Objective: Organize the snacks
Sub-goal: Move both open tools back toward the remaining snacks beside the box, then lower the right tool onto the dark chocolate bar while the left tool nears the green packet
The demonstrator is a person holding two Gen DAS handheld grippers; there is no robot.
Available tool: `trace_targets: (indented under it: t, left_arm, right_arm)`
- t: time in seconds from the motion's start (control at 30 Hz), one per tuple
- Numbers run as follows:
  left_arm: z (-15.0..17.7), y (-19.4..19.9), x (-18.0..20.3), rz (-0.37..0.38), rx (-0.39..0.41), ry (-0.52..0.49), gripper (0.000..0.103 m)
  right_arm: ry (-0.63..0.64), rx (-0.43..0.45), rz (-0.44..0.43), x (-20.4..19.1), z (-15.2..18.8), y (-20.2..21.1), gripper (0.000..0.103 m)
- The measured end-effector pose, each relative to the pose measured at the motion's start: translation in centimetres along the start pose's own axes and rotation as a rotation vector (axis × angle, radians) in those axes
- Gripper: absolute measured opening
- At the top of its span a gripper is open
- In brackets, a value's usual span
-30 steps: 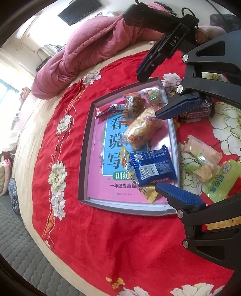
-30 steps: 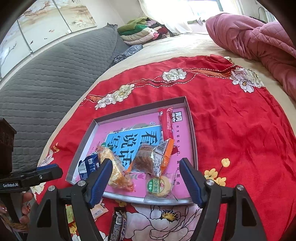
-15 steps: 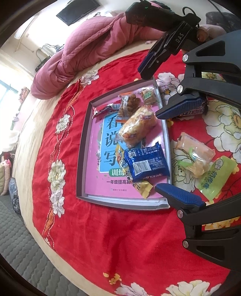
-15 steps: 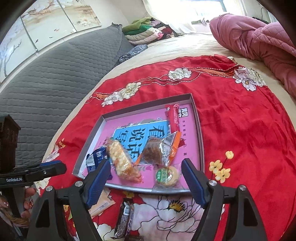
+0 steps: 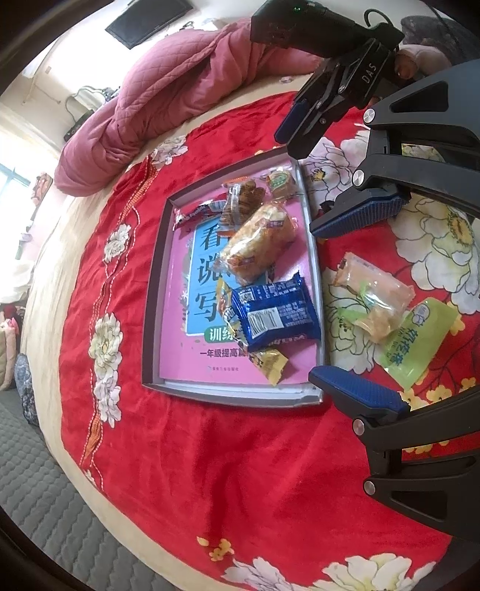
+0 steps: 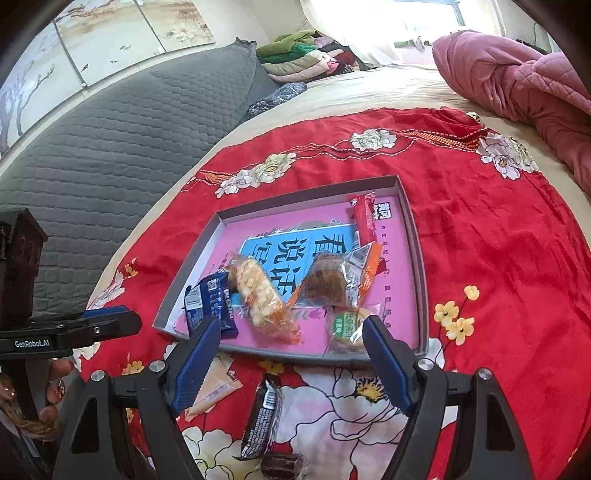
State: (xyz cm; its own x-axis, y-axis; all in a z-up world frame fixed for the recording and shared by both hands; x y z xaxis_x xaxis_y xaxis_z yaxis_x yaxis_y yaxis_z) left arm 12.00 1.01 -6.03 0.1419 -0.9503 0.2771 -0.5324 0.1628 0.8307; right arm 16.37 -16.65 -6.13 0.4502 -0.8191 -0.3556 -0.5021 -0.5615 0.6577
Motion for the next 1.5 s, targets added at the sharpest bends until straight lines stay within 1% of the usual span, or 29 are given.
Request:
trace_targets:
  t: [0.23,0.57,0.87,1.13,1.3,1.4,1.5]
  left_arm:
    - [0.7,-0.1,-0.5,-0.002,-0.014,-0.005,0.073]
    - [2.0,-0.3,-0.6,0.004,-0.035,-0.026,0.073]
    - [2.8,-0.7,-0.9,0.026,-0.053,-0.02,0.073]
    - [3.9,-2.0,-0.9,0.039,-0.099,-0.035,0.073]
    - [5.2,-3.1,-1.4,0.027,-0.132,-0.035,0.073]
    - [5.6,-3.4,-1.6,0.014,-0.138,-0.045,0.073]
    - [5.8,-3.6,-1.7,-0.001,-0.138,-0.067,0.073]
  right_arm:
    - [0.008,-0.021,-0.005,-0.8,1.2,-0.1,0.079]
    - [0.014,-0.052,0.012,-1.2,2.7,-0.6,0.079]
    - [0.018,-0.085,0.016,-1.5,4.0,-1.0,0.079]
    - [0.043,-0.131,0.013,-2.1,5.4,-1.7,0.079]
    - [0.078,-0.163,0.015,-2.7,6.5,-2.3,0.079]
    - [0.103,-0.183,0.02,-3.0,7.2,-2.7,0.079]
    - [0.127,-0.202,0.034,-3.1,7.8,-3.1,0.076]
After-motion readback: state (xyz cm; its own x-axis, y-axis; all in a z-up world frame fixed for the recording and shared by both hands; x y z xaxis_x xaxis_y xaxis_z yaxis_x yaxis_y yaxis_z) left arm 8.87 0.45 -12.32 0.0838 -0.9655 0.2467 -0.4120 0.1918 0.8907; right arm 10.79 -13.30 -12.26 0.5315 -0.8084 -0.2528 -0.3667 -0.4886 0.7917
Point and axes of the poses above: each gripper's, at about its wrist camera, not at the fingertips, and y roughly against the way its jaws point, x to its right, z to its underside, the point moved 10 cm from there along -y, roughly the way its jaws point, and after that the axes turned 4 degrees about x, right-handed, at the moved point
